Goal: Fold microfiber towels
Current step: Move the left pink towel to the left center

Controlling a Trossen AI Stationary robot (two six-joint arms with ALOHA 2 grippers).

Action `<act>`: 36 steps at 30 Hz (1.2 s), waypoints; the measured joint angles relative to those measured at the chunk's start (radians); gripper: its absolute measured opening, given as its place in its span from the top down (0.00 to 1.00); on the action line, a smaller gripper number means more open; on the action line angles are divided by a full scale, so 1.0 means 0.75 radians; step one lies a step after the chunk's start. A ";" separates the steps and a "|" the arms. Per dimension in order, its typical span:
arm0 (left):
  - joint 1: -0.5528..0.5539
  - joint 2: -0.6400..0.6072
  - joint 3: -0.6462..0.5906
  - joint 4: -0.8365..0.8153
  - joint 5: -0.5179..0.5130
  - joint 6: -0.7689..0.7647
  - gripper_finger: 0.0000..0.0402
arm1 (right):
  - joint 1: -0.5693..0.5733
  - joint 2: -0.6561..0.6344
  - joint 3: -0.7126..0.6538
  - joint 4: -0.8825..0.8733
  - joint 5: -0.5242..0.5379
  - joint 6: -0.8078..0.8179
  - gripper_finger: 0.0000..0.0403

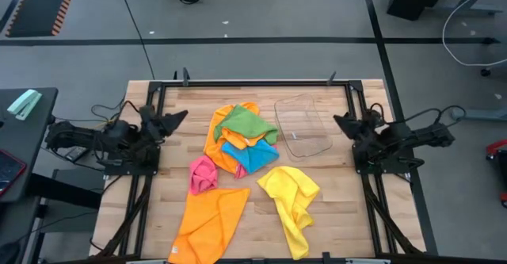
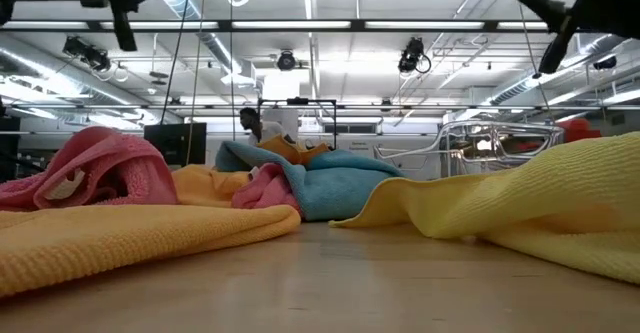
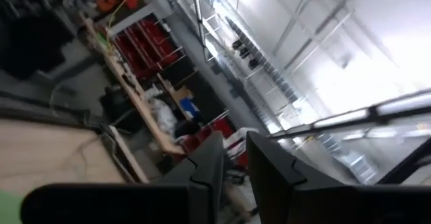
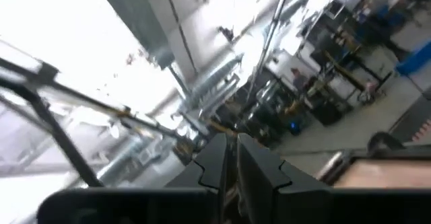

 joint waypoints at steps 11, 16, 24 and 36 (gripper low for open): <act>0.002 0.383 0.184 -0.186 0.005 -0.020 0.83 | 0.000 0.343 0.239 -0.001 0.141 0.025 0.89; 0.002 0.513 0.277 -0.279 0.151 -0.032 0.82 | -0.012 0.617 0.354 -0.011 0.172 0.102 0.89; 0.002 0.631 0.468 -0.602 0.465 -0.062 0.81 | -0.064 0.991 0.616 -0.241 -0.048 0.251 0.89; -0.049 0.809 0.540 -0.910 0.970 -0.239 0.81 | -0.070 1.325 0.980 -0.628 -0.285 0.098 0.89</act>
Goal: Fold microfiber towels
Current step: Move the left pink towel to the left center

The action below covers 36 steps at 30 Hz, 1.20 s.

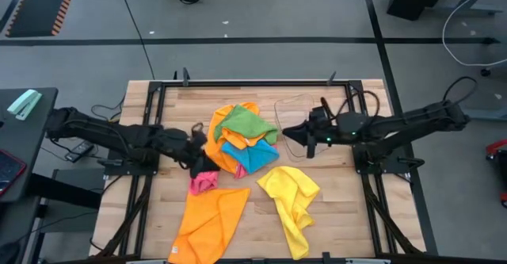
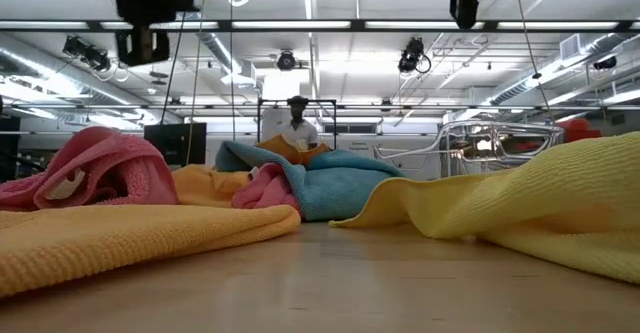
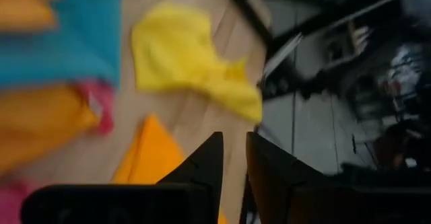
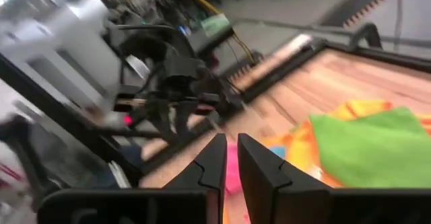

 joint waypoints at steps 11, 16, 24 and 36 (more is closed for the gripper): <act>-0.122 0.329 0.126 -0.294 0.178 0.155 0.73 | 0.033 0.105 0.126 -0.150 -0.088 0.005 0.89; -0.157 0.484 0.195 -0.425 0.278 0.333 0.73 | 0.033 0.100 0.126 -0.156 -0.086 0.006 0.89; -0.050 0.707 0.196 -0.667 0.128 0.462 0.79 | 0.033 0.098 0.126 -0.157 -0.109 0.045 0.89; 0.250 0.638 0.214 -1.047 -0.657 0.469 0.86 | 0.033 0.098 0.126 -0.156 -0.139 0.070 0.89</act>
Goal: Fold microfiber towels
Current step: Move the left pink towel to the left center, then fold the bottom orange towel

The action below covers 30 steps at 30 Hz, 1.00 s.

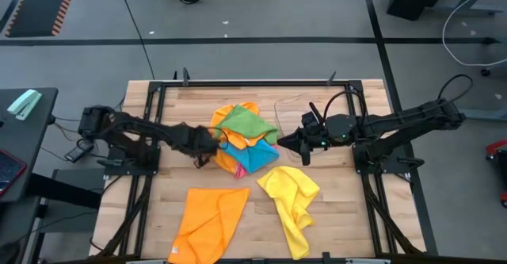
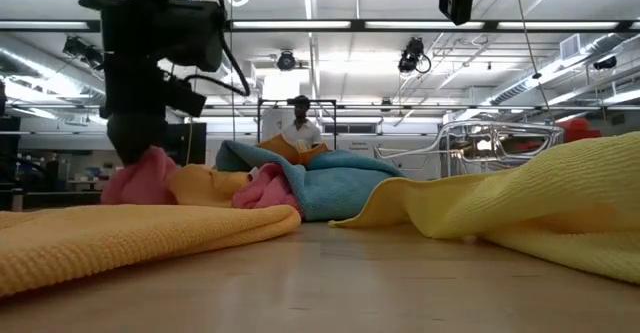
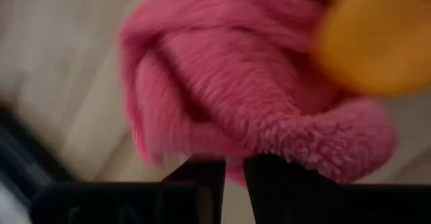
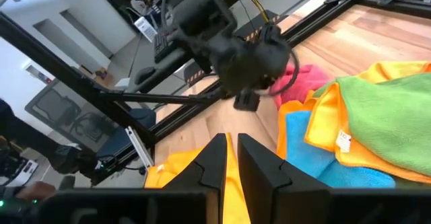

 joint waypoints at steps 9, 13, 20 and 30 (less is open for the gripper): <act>0.047 -0.185 0.092 0.033 0.817 0.300 0.85 | -0.001 0.000 0.000 0.000 0.001 -0.013 0.89; -0.086 -0.173 0.092 0.031 0.948 0.270 0.79 | -0.001 0.000 0.000 0.000 0.001 -0.024 0.89; -0.307 -0.128 0.093 0.100 0.903 0.342 0.59 | -0.001 -0.001 0.000 -0.001 0.001 -0.037 0.89; -0.362 0.014 -0.010 0.230 0.847 0.343 0.55 | -0.004 -0.001 0.000 -0.009 0.001 -0.071 0.89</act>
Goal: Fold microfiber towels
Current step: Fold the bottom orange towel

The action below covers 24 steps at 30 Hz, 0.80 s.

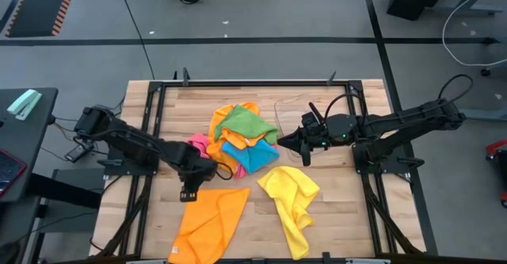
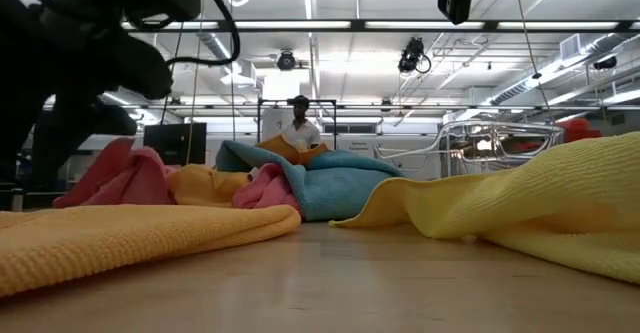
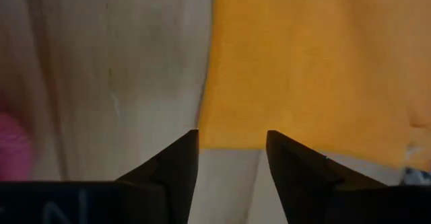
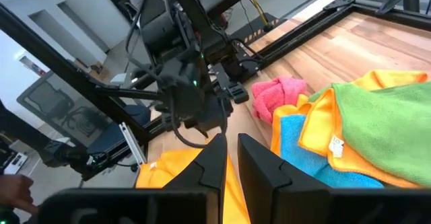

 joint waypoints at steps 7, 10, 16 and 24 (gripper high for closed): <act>-0.033 0.047 -0.013 0.030 -0.032 0.037 0.57 | -0.001 0.000 -0.001 -0.005 0.000 0.008 0.89; -0.068 0.081 -0.022 0.040 -0.045 0.070 0.56 | 0.000 0.000 -0.001 -0.004 0.000 0.011 0.89; -0.152 0.159 -0.021 0.052 -0.091 0.069 0.56 | 0.000 0.000 -0.001 -0.013 0.000 0.010 0.89; -0.251 0.185 -0.010 0.033 -0.245 -0.030 0.76 | 0.000 0.000 -0.001 -0.015 0.000 0.008 0.89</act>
